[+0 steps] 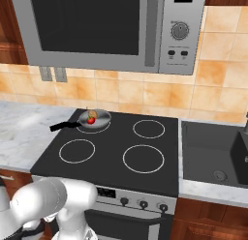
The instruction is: Place the pan on the rear left burner on the stove. Then place the tomato and the onion in the pan and turn on the rear left burner.
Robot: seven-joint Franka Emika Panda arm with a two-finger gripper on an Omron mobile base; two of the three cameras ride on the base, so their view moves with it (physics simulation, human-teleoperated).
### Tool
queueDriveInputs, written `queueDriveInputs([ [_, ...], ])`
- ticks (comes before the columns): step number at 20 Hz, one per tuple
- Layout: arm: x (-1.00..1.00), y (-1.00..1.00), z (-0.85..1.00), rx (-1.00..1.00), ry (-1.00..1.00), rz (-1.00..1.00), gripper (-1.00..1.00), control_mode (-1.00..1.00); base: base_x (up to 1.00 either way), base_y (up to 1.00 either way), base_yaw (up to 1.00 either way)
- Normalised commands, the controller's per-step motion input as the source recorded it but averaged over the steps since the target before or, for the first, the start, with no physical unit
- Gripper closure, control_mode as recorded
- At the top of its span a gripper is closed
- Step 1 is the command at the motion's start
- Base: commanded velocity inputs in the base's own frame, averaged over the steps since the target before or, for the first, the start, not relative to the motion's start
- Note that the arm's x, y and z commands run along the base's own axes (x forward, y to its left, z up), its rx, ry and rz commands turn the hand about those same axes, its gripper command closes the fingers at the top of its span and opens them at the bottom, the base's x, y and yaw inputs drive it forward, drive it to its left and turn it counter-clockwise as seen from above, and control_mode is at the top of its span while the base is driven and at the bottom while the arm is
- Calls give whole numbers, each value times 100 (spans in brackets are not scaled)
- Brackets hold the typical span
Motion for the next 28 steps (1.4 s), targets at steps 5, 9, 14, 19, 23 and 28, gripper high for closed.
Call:
queueDriveInputs([
  [5, 0, 2, -51, -1, 0, 1, 100, -100, 0, 0, 0],
  [9, -3, 4, -55, -1, 2, 1, 100, -100, 0, 0, 0],
  [14, -2, 0, -67, 0, 7, 2, 100, -100, 0, 0, 0],
  [19, 0, 0, -84, 0, 13, 2, 100, -100, 0, 0, 0],
  [23, 0, 0, -90, 0, 16, 2, 100, -100, 0, 0, 0],
  [28, 2, -1, -60, 0, 9, 2, 100, -100, 0, 0, 0],
])
